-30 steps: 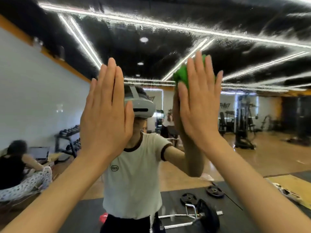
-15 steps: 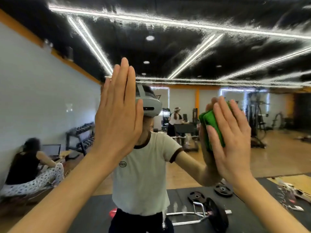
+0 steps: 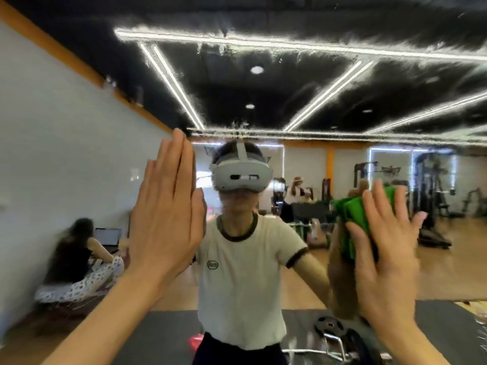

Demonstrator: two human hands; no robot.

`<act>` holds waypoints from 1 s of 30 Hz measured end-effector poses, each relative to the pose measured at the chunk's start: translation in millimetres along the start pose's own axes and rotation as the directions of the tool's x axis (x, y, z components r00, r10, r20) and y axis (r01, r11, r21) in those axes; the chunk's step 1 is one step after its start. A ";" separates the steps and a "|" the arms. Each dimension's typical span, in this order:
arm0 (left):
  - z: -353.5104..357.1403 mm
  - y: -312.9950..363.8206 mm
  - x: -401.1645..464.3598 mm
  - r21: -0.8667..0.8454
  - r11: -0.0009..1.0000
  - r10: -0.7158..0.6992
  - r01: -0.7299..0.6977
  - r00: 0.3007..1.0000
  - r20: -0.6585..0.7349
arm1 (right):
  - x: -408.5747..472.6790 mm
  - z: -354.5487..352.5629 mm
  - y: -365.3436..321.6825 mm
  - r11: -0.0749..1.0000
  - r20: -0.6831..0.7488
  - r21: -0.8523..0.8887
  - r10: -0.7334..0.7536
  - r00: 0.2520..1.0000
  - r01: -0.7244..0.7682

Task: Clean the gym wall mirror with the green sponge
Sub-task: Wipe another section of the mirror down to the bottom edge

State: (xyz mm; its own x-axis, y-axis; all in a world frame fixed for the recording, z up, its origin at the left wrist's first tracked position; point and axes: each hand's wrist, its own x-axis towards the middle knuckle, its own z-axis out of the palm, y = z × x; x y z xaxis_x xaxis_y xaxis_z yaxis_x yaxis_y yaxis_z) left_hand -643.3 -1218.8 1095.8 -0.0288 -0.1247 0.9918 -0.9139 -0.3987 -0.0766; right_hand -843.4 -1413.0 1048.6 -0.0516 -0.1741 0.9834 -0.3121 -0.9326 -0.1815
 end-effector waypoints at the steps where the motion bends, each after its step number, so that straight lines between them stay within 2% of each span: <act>1: 0.6 -0.7 0.5 0.003 1.000 0.003 -0.003 1.000 -0.002 | 0.9 8.5 -18.8 0.999 -0.036 -0.004 0.050 0.998 -0.050; 2: 0.8 -1.6 1.2 0.005 1.000 0.007 -0.007 1.000 -0.001 | 2.9 21.9 -42.5 0.999 -0.049 -0.043 0.003 0.999 -0.006; 4: 0.6 -2.9 1.8 0.011 1.000 0.006 -0.007 1.000 0.014 | 8.0 53.0 -94.7 0.970 0.005 -0.101 -0.224 0.975 0.223; 6: 0.0 -3.2 0.8 0.018 1.000 0.005 -0.005 1.000 0.028 | 20.4 69.5 -127.7 0.893 0.083 -0.095 -0.433 0.897 0.440; 8: -0.4 -3.3 0.0 0.014 1.000 0.010 -0.010 0.999 0.038 | 34.9 66.3 -114.3 0.807 0.124 -0.115 -0.567 0.814 0.580; 9: -0.6 -3.2 -0.3 0.004 1.000 0.011 -0.011 0.999 0.039 | 39.0 56.6 -96.3 0.798 0.138 -0.128 -0.574 0.807 0.589; 11: -0.3 -3.5 0.0 -0.006 1.000 0.012 -0.012 0.999 0.037 | 41.0 30.6 -48.9 0.870 0.125 -0.138 -0.460 0.879 0.474; 13: 0.9 -3.0 0.2 0.010 1.000 0.010 -0.011 1.000 0.026 | 38.3 5.0 -8.1 0.963 0.052 -0.141 -0.226 0.973 0.231; 15: 2.0 -2.0 -0.2 0.017 1.000 0.010 -0.010 1.000 0.014 | 38.6 4.2 -7.1 0.991 -0.024 -0.127 -0.055 0.998 0.051; 16: 2.1 -2.0 -0.2 0.011 1.000 0.009 -0.009 1.000 0.012 | 41.3 13.9 -24.0 0.991 -0.067 -0.137 -0.015 0.998 0.005; 17: 2.0 -1.9 -0.6 0.003 1.000 0.006 -0.006 1.000 0.014 | 45.3 26.4 -47.1 0.987 -0.091 -0.157 -0.039 0.995 0.024; 18: 1.9 -1.8 -0.8 -0.002 1.000 0.003 -0.003 1.000 0.018 | 50.3 40.1 -73.0 0.981 -0.085 -0.166 -0.120 0.989 0.105; 21: 1.7 -2.3 0.1 0.007 1.000 -0.001 0.001 1.000 0.021 | 63.6 75.4 -138.3 0.893 0.033 -0.146 -0.426 0.904 0.426; 23: 1.8 -2.7 0.5 0.000 1.000 -0.005 0.005 1.000 0.026 | 72.2 75.5 -136.3 0.804 0.105 -0.178 -0.557 0.824 0.567; 24: 1.8 -3.0 0.1 -0.007 1.000 -0.004 0.004 1.000 0.029 | 74.7 67.9 -123.5 0.792 0.123 -0.176 -0.572 0.811 0.585; 25: 1.4 -3.0 -0.2 -0.013 1.000 -0.002 0.002 1.000 0.028 | 76.6 56.2 -105.7 0.814 0.140 -0.163 -0.541 0.829 0.558; 27: 1.2 -2.6 -0.1 -0.018 1.000 0.002 -0.002 1.000 0.028 | 77.5 31.0 -60.6 0.906 0.114 -0.171 -0.373 0.921 0.388; 28: 1.3 -2.3 -0.6 -0.017 1.000 0.001 -0.001 1.000 0.028 | 76.6 19.5 -40.6 0.949 0.069 -0.175 -0.254 0.965 0.263; 30: 1.8 -2.2 -0.7 -0.013 1.000 0.001 -0.001 1.000 0.019 | 75.1 12.5 -31.8 0.986 -0.041 -0.148 -0.080 0.996 0.073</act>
State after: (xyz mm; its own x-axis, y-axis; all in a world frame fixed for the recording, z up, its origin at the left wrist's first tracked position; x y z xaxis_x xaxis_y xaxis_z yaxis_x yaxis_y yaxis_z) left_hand -640.6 -1219.5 1095.1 -0.0221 -0.1426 0.9895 -0.9190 -0.3867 -0.0762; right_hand -825.5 -1400.4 1128.2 -0.0652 -0.0858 0.9942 -0.4520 -0.8857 -0.1061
